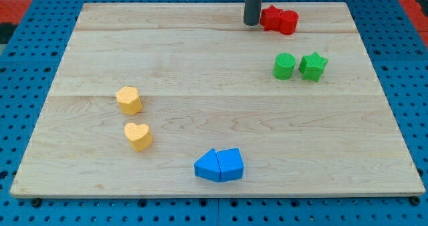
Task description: Move the yellow heart towards the yellow hexagon
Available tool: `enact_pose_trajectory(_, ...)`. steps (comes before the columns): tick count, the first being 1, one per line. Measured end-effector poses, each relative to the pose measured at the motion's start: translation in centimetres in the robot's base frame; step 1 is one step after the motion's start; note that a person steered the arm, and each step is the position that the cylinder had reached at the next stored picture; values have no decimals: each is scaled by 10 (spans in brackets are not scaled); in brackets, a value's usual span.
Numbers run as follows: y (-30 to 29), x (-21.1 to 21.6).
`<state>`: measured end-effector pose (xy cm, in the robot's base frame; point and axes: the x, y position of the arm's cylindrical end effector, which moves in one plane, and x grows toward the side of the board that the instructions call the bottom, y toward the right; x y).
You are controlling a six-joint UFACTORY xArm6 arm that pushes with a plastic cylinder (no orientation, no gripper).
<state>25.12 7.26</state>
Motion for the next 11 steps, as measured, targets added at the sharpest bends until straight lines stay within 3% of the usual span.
enact_pose_trajectory(3,-48,47)
enact_pose_trajectory(5,-80,149)
enact_pose_trajectory(6,-80,182)
enact_pose_trajectory(7,-90,185)
enact_pose_trajectory(9,-152,289)
enact_pose_trajectory(10,-223,302)
enact_pose_trajectory(11,-231,301)
